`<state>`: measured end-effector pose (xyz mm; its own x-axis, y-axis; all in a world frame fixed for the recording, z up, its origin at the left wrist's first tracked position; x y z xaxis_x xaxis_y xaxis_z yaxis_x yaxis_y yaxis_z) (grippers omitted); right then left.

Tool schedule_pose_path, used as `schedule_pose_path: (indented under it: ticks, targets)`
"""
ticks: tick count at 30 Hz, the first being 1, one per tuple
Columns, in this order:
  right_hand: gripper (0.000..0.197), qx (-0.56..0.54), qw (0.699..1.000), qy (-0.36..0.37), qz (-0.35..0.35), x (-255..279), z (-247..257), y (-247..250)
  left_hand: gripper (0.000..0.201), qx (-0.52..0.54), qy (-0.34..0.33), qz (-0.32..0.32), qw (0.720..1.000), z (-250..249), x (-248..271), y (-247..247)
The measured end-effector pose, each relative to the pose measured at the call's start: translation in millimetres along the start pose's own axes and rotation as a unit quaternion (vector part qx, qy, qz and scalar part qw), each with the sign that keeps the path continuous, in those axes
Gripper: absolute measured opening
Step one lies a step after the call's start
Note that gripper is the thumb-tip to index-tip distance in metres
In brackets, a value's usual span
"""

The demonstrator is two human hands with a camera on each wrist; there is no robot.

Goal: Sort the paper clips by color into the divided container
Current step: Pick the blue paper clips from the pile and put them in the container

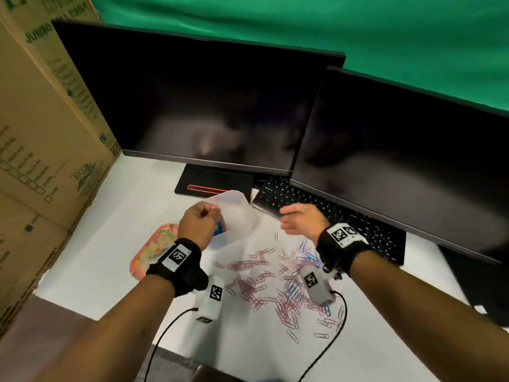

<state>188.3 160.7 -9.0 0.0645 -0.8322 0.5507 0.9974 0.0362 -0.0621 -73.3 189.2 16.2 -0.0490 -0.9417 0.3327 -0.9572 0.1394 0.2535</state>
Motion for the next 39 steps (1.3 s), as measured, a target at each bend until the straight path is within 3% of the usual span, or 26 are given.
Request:
schedule_pose_path:
  ticks: [3, 8, 13, 17, 20, 23, 26, 30, 35, 39]
  targets:
    - [0.02, 0.191, 0.977, -0.021, -0.094, 30, -43, 71, 0.011, -0.113, -0.05, 0.081, 0.989, 4, 19, -46]
    - [0.03, 0.457, 0.883, -0.035, -0.1, 69, -94, 102, 0.011, -0.31, -0.075, 0.231, 0.919, 31, 50, -143]
    - [0.037, 0.498, 0.863, -0.034, -0.08, 85, -117, 101, 0.021, -0.455, -0.079, 0.301, 0.834, 63, 72, -197]
    - [0.044, 0.524, 0.848, -0.03, -0.072, 78, -114, 98, 0.024, -0.509, -0.078, 0.341, 0.787, 84, 85, -214]
    - [0.048, 0.547, 0.835, -0.03, -0.057, 69, -111, 93, 0.02, -0.514, -0.087, 0.328, 0.788, 85, 85, -211]
    - [0.039, 0.561, 0.826, -0.029, -0.05, 65, -116, 91, 0.016, -0.506, -0.08, 0.297, 0.806, 80, 80, -205]
    - [0.025, 0.555, 0.829, -0.021, -0.063, 65, -117, 94, 0.025, -0.509, -0.067, 0.267, 0.815, 72, 75, -209]
    - [0.02, 0.55, 0.83, -0.027, -0.087, 63, -110, 101, 0.036, -0.53, -0.045, 0.263, 0.805, 69, 74, -226]
    - [0.027, 0.574, 0.813, -0.059, -0.079, 54, -107, 93, 0.027, -0.508, -0.034, 0.252, 0.823, 71, 70, -234]
    - [0.019, 0.555, 0.818, -0.115, -0.094, 44, -109, 93, 0.018, -0.474, -0.015, 0.256, 0.842, 72, 65, -229]
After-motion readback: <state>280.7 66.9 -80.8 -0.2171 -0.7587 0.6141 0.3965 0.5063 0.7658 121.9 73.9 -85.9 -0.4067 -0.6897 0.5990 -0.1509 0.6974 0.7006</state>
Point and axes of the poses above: each hand's wrist, its own x-axis away from the middle knuckle, its own y-axis out of the back of the hand, z = x × y, the point moved 10 cm from there along -x, towards the middle knuckle, and after that the axes turned 9 degrees about z, right-handed, at the moved point
